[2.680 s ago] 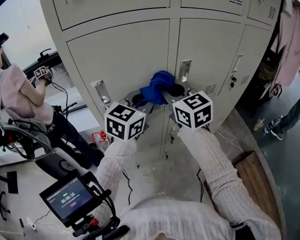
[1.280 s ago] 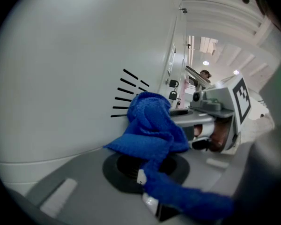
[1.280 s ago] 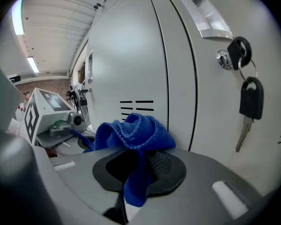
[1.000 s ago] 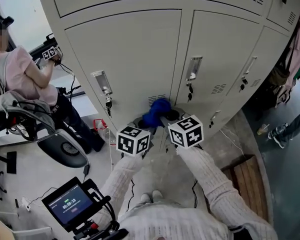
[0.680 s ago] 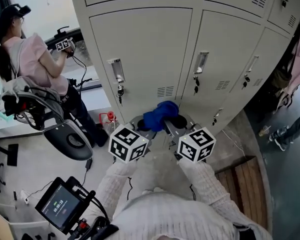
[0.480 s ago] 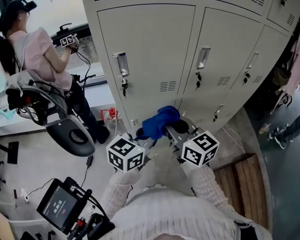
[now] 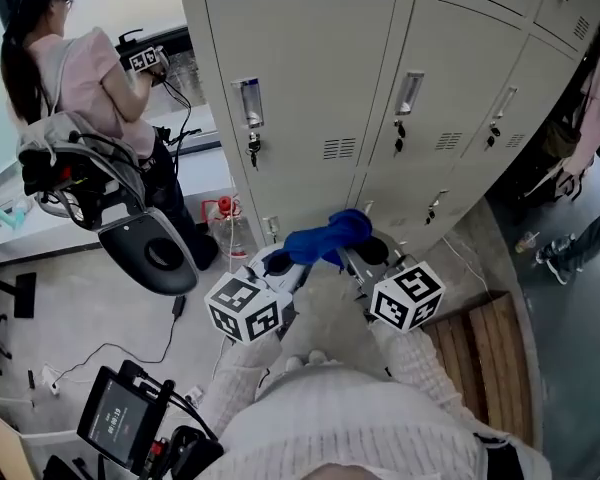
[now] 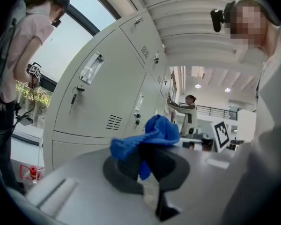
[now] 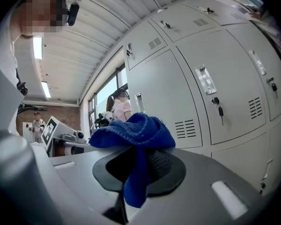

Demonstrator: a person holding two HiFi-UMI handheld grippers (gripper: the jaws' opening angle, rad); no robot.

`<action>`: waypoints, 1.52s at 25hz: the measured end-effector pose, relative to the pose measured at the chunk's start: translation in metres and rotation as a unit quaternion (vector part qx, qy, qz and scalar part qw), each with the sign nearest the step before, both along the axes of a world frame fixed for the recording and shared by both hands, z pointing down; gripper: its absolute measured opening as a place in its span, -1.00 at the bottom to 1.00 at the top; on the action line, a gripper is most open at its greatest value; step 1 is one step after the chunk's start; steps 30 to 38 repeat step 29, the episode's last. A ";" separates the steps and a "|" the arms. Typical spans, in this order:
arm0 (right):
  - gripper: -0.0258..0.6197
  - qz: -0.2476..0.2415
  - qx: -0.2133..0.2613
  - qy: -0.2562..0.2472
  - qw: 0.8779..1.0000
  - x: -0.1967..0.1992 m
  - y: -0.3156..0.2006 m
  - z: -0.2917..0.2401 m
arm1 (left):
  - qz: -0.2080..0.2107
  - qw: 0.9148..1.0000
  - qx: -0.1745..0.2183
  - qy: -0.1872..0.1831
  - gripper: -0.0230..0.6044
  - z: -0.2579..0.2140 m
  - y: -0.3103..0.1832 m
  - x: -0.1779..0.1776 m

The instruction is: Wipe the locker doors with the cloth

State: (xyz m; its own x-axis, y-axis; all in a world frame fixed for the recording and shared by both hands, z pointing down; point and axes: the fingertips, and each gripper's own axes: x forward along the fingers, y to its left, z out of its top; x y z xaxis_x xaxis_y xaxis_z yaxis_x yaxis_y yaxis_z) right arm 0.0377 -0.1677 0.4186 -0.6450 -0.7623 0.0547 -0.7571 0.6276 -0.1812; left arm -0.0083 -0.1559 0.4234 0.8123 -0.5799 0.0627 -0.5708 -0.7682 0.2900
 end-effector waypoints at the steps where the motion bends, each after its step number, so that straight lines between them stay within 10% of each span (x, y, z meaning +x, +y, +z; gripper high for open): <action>1: -0.78 0.003 0.008 0.002 1.000 -0.001 0.001 -0.003 | -0.006 1.000 0.001 0.006 -0.91 -0.002 0.000 -0.002; 17: -0.78 0.006 0.029 -0.009 1.000 0.005 0.007 -0.015 | 0.033 0.999 -0.024 0.017 -0.91 0.005 0.017 0.002; 38: -0.78 0.045 0.027 0.015 0.999 0.040 -0.008 -0.009 | -0.013 1.000 -0.023 -0.003 -0.91 0.017 0.007 -0.015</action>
